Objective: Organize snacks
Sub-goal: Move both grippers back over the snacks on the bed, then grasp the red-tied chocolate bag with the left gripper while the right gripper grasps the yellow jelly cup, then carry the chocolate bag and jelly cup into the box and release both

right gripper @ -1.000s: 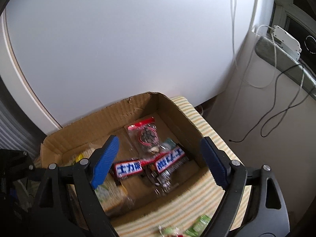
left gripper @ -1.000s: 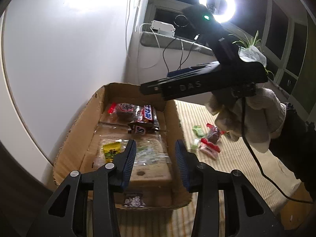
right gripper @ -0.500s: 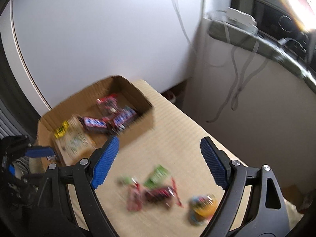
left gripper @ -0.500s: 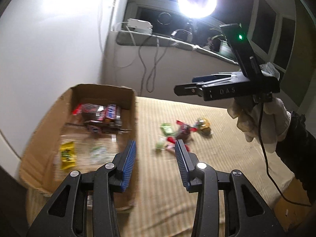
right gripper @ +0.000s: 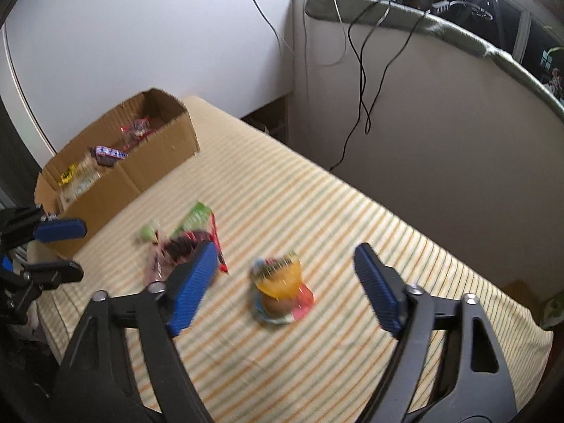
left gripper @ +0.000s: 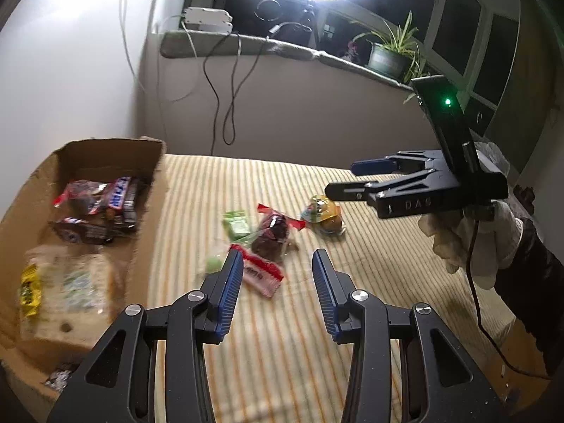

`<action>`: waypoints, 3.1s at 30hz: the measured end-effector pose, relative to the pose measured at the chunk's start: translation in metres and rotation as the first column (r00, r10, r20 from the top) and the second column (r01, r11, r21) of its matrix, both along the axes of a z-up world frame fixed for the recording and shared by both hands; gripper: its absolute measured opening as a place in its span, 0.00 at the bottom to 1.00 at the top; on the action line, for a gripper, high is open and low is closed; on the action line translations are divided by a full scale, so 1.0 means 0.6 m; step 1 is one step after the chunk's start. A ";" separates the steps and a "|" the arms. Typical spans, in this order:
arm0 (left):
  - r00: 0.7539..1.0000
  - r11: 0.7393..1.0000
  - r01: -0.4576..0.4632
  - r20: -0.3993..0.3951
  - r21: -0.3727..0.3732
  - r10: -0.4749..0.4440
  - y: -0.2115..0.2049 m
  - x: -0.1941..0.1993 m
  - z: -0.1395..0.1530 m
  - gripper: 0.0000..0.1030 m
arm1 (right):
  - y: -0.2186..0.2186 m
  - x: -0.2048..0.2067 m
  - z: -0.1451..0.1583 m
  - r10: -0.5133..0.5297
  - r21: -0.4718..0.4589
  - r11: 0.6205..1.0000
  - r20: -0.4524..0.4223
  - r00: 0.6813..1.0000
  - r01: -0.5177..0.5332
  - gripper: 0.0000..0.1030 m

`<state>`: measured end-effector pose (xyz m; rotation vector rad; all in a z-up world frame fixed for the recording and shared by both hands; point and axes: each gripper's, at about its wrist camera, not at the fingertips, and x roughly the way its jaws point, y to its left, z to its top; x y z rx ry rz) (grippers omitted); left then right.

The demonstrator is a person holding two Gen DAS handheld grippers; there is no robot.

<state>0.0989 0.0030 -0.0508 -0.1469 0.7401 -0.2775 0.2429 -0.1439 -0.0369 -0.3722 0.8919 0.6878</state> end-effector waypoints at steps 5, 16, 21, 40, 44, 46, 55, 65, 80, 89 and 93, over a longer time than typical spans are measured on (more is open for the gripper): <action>0.999 0.999 0.019 -0.026 0.029 -0.019 -0.019 0.023 -0.013 0.38 | 0.003 0.000 -0.026 0.042 -0.030 0.999 -0.005 0.999 -0.042 0.75; 0.997 0.998 0.011 -0.080 0.056 -0.006 -0.034 0.073 -0.043 0.38 | 0.033 0.016 -0.066 0.119 -0.070 0.990 -0.051 0.992 -0.123 0.50; 0.996 0.997 0.003 -0.084 0.072 0.003 -0.041 0.091 -0.049 0.38 | 0.038 0.017 -0.078 0.140 -0.087 0.986 -0.061 0.988 -0.145 0.40; 0.998 0.980 0.011 -0.064 0.198 0.002 -0.075 0.105 -0.056 0.44 | 0.035 0.020 -0.085 0.143 -0.096 0.984 -0.057 0.988 -0.148 0.29; 0.998 0.975 0.023 -0.054 0.222 -0.011 -0.083 0.115 -0.051 0.50 | 0.032 0.021 -0.085 0.139 -0.092 0.985 -0.057 0.989 -0.144 0.29; 0.998 0.976 0.041 -0.064 0.213 -0.027 -0.086 0.123 -0.055 0.50 | 0.031 0.022 -0.084 0.135 -0.088 0.986 -0.058 0.989 -0.139 0.29; 0.990 0.988 0.080 -0.128 0.130 -0.063 -0.094 0.146 -0.081 0.33 | 0.019 0.025 -0.079 0.116 -0.075 0.990 -0.052 0.992 -0.119 0.29; 0.995 0.994 0.055 -0.091 0.090 -0.047 -0.085 0.124 -0.063 0.30 | 0.001 0.015 -0.055 0.088 -0.056 0.994 -0.028 0.996 -0.090 0.29; 0.999 0.998 -0.027 0.022 0.057 0.025 -0.009 0.036 0.007 0.30 | 0.026 -0.040 0.029 0.093 -0.011 0.996 0.053 0.994 -0.092 0.28; 0.987 0.987 -0.149 0.062 0.067 0.145 0.078 -0.010 0.037 0.30 | 0.092 -0.083 0.059 0.148 0.017 0.989 0.087 0.985 -0.150 0.28; 0.976 0.975 -0.210 0.073 0.072 0.205 0.123 -0.027 0.045 0.30 | 0.128 -0.093 0.062 0.175 0.023 0.984 0.091 0.980 -0.178 0.28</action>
